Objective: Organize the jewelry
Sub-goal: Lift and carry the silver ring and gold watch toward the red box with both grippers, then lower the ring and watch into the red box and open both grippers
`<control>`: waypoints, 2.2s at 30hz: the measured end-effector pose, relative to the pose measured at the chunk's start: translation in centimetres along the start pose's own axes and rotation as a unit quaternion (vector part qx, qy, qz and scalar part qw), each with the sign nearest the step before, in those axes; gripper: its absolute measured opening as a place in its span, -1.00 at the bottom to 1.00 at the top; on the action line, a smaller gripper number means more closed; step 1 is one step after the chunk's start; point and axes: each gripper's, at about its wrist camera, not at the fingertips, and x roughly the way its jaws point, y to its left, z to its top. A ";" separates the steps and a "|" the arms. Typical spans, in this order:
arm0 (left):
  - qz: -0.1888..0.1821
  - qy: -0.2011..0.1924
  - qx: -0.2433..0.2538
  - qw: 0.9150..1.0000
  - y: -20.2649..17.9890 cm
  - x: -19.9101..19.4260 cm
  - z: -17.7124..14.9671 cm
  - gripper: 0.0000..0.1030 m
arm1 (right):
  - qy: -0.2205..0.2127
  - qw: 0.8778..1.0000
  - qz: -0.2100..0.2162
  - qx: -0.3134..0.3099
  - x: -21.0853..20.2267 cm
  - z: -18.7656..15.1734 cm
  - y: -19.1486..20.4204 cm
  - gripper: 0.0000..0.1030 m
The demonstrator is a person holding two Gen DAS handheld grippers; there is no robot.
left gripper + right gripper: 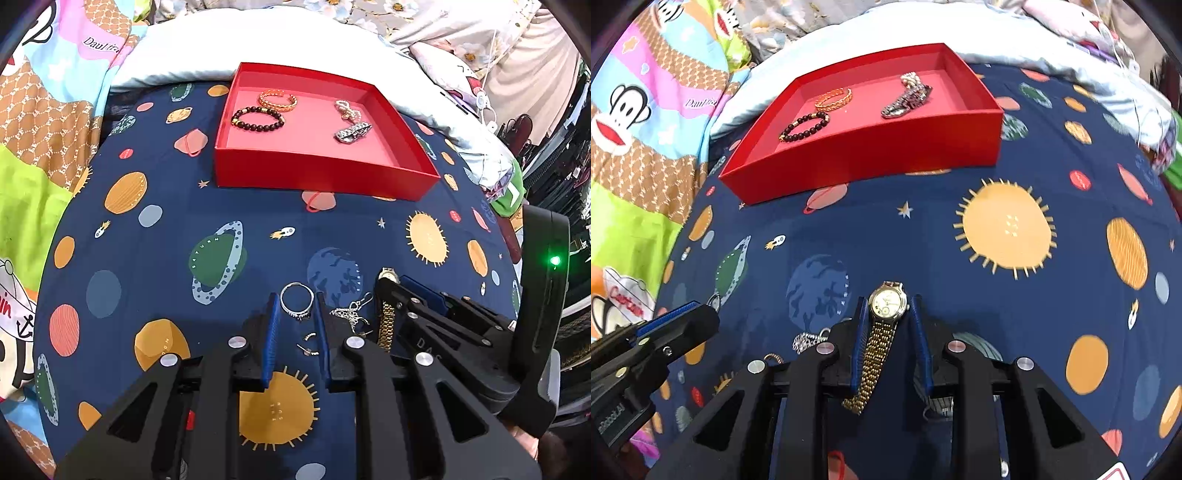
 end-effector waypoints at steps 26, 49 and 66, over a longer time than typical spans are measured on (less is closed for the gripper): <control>-0.010 -0.033 0.005 0.999 -0.8 -1.6 2.7 -0.66 | -0.089 0.995 0.035 0.005 -8.1 3.2 -0.3 -0.55; 0.017 -0.069 0.011 0.997 -0.7 6.6 16.1 -0.66 | -0.091 0.995 0.043 0.003 0.2 15.6 -2.0 -0.55; 0.062 -0.054 -0.010 0.997 0.5 8.9 15.3 0.13 | -0.095 0.995 0.000 -0.012 1.3 14.7 -1.1 -0.29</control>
